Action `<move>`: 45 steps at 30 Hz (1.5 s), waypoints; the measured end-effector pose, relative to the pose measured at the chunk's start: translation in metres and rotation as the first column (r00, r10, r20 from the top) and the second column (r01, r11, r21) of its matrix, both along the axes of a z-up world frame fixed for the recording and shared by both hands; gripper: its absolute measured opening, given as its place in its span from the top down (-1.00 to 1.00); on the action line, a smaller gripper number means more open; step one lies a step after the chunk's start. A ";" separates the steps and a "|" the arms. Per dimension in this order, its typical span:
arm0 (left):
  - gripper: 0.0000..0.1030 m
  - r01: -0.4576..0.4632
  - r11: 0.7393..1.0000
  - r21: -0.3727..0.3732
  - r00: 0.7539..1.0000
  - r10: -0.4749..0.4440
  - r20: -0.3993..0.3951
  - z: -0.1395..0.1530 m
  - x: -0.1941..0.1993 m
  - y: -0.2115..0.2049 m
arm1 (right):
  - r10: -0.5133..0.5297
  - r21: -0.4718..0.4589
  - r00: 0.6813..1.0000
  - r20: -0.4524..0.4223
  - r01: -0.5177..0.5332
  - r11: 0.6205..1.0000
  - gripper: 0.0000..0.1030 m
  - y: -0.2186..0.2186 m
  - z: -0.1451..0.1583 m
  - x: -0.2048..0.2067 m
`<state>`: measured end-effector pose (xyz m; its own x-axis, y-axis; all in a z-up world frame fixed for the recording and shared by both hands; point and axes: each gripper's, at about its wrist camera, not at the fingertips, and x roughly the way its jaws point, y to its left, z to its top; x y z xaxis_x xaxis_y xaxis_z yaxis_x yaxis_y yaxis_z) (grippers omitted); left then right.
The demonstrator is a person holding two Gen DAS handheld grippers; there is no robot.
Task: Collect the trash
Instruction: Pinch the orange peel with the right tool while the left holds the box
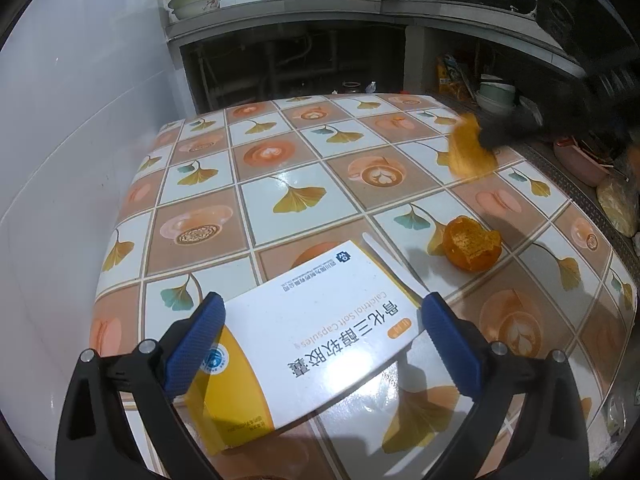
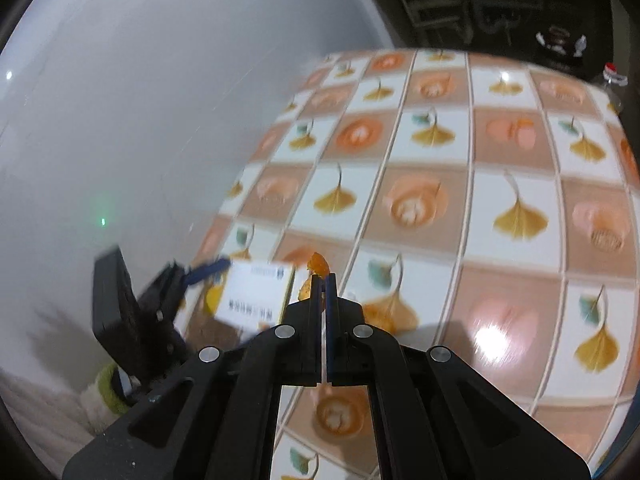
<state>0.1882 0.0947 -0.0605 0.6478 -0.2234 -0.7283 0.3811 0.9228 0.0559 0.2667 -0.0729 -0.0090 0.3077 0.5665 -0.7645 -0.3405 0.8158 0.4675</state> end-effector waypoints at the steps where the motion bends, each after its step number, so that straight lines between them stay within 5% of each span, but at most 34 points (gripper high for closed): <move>1: -0.88 -0.001 1.000 0.002 1.000 0.001 0.000 0.000 0.000 0.000 | 0.008 -0.018 1.000 -0.015 -0.008 1.000 1.00 0.004 -0.008 -0.002; 5: -0.88 0.002 1.000 0.007 1.000 -0.002 -0.002 0.000 -0.001 -0.001 | 0.003 -0.079 0.998 -0.063 -0.008 0.997 1.00 0.010 -0.037 -0.004; 12: -0.88 0.003 1.000 0.009 1.000 -0.003 -0.003 0.001 -0.001 0.000 | -0.006 -0.212 1.000 0.000 0.006 0.977 1.00 0.012 -0.041 -0.010; 19: -0.89 0.003 1.000 0.008 1.000 -0.003 -0.002 0.001 0.000 0.000 | -0.001 -0.209 1.000 -0.021 -0.004 0.978 0.97 0.005 -0.048 -0.010; 22: -0.89 0.003 1.000 0.009 1.000 -0.003 -0.003 0.001 -0.001 0.000 | -0.003 -0.222 1.000 -0.017 -0.001 0.975 0.83 0.005 -0.048 -0.011; 26: -0.89 0.004 1.000 0.015 1.000 -0.004 0.001 0.001 -0.001 -0.001 | -0.001 -0.149 1.000 -0.004 0.000 0.989 0.22 -0.001 -0.038 -0.013; 37: -0.89 0.003 1.000 0.018 1.000 -0.003 0.001 0.001 -0.002 -0.001 | -0.039 -0.037 0.993 -0.113 0.035 0.999 0.21 -0.017 -0.061 0.008; 45: -0.89 0.088 0.992 0.089 0.995 -0.092 0.046 0.006 -0.007 0.000 | -0.014 -0.063 0.992 -0.123 0.007 0.998 0.77 -0.003 -0.071 0.009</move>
<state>0.1809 0.0947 -0.0543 0.6642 -0.2202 -0.7144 0.4573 0.8757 0.1552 0.2760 -0.0762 -0.0798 0.2146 0.5134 -0.8309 -0.2746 0.8481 0.4531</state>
